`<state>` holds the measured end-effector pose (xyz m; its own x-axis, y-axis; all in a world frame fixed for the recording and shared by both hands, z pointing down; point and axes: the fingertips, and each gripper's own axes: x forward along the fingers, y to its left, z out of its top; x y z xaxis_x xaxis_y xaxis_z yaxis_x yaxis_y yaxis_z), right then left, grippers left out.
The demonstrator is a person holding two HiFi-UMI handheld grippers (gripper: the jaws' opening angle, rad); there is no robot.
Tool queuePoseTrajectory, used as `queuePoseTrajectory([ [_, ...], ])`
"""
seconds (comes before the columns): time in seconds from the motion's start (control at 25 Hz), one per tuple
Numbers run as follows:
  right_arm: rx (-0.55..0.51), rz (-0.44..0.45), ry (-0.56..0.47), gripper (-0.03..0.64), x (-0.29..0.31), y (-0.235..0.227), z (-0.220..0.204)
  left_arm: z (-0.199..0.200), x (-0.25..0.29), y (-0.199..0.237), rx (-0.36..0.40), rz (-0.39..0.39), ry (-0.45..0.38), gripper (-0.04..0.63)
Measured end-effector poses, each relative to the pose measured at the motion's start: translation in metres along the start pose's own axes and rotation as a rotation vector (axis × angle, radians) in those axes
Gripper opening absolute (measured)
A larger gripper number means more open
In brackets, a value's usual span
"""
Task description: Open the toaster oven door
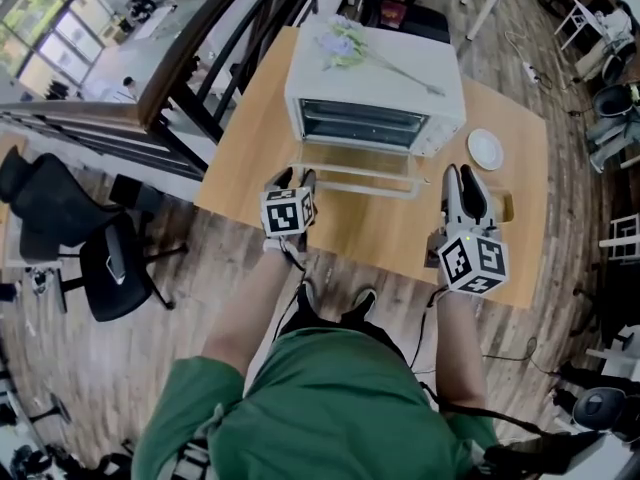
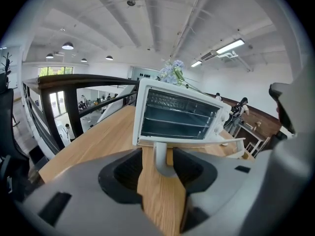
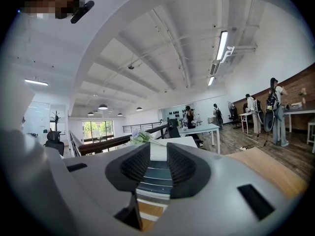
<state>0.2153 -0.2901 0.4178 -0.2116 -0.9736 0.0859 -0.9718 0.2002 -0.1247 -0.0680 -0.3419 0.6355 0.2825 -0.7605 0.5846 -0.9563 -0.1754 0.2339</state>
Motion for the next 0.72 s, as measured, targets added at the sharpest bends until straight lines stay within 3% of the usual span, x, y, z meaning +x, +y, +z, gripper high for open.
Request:
queuePoseTrajectory([
  [0.08,-0.001,0.004,0.002,0.12,0.0,0.002,-0.001,-0.011,0.0,0.001,-0.007,-0.009,0.017,0.201],
  [0.24,-0.003,0.004,0.005,0.118,0.0,0.003,-0.002,-0.027,0.0,-0.001,0.0,-0.012,0.029,0.112],
  [0.72,-0.013,0.006,0.037,0.114,-0.001,0.009,-0.015,-0.072,-0.001,0.006,0.005,0.006,0.05,0.087],
])
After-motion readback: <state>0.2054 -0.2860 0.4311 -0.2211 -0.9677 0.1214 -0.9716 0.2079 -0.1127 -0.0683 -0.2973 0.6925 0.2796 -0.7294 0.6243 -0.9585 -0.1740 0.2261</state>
